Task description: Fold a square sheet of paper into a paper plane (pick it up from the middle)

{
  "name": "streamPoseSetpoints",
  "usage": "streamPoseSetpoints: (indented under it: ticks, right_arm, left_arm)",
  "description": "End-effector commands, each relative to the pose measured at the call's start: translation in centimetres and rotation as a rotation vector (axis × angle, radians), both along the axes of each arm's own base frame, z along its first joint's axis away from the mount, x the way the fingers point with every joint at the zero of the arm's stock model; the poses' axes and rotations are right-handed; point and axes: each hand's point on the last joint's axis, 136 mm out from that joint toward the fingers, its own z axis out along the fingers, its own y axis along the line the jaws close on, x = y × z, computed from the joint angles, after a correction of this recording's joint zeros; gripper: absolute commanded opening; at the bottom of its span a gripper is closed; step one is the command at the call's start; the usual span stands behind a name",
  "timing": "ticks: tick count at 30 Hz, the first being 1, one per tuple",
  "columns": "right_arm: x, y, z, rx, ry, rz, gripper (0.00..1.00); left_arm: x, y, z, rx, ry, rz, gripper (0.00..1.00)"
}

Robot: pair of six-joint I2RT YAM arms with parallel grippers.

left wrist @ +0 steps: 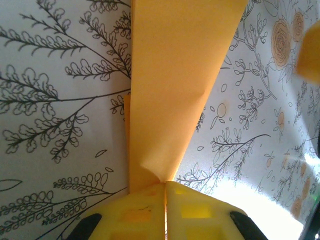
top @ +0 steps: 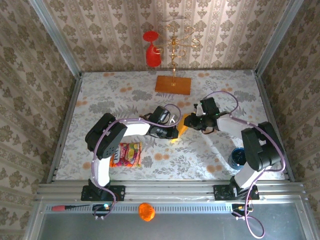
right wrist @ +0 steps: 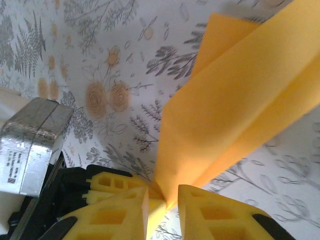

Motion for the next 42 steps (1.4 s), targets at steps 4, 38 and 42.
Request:
streamPoseSetpoints:
  ticks: [4, 38, 42]
  right_arm:
    - [0.8, 2.3, -0.3, 0.033, 0.012, 0.036, 0.16]
    - [1.9, 0.1, -4.4, -0.150, 0.090, 0.029, 0.11]
    - [1.9, -0.1, -4.9, -0.157, 0.104, 0.028, 0.11]
  left_arm:
    - [-0.5, 1.2, -1.9, 0.072, 0.032, 0.000, 0.09]
    - [-0.8, 1.2, -1.8, 0.065, 0.045, -0.005, 0.08]
    - [-0.9, 1.1, -1.8, 0.062, 0.047, -0.009, 0.08]
